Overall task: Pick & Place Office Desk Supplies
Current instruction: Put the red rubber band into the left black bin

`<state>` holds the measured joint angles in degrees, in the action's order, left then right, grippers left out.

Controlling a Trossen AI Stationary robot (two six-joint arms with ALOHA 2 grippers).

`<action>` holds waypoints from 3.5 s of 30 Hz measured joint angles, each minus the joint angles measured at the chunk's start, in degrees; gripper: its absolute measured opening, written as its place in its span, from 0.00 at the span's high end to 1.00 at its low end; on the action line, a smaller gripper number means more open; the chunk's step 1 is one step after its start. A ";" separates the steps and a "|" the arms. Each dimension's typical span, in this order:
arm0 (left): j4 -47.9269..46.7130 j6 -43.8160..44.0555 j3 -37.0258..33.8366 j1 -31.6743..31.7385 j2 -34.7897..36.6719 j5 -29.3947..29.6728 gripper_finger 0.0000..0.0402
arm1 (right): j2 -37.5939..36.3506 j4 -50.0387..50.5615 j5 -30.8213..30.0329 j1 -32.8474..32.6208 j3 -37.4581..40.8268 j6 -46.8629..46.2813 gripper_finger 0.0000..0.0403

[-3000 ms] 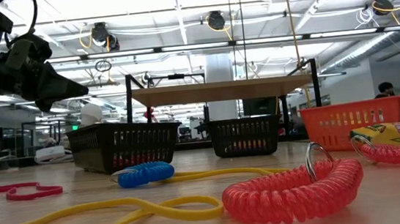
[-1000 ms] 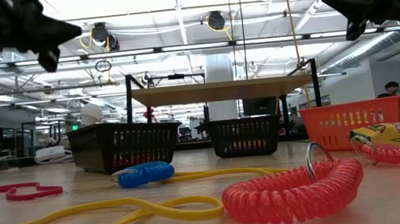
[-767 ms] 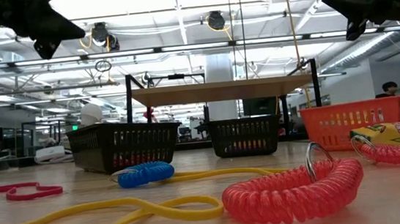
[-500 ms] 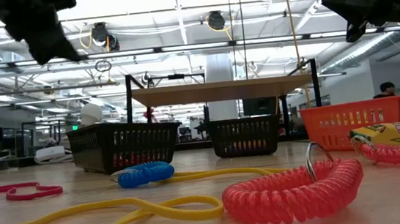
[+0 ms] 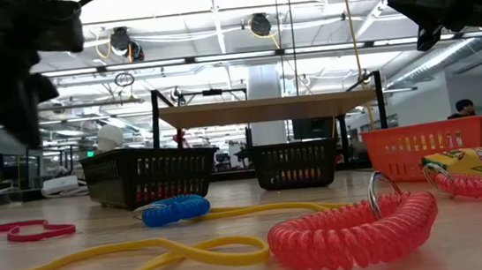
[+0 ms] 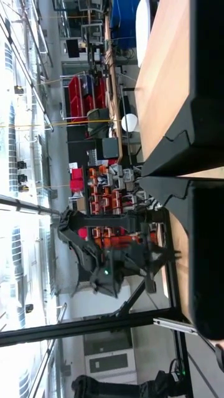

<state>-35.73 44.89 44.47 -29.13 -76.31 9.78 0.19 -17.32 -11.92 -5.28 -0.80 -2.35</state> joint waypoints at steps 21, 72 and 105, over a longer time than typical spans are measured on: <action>5.90 14.29 0.02 -8.91 -12.42 -1.11 0.50 | 0.23 -0.36 0.02 0.00 0.00 -0.70 1.00; -14.35 -0.90 14.67 -11.83 11.56 24.99 1.00 | 0.74 0.04 0.09 -0.02 0.00 -4.31 1.00; 0.61 -36.74 -7.20 -6.34 61.77 34.90 1.00 | 0.76 -0.94 0.00 0.00 0.00 -1.28 1.00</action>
<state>-35.13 8.15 37.27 -35.47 -14.54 44.68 0.95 -18.26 -11.92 -5.28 -0.80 -3.63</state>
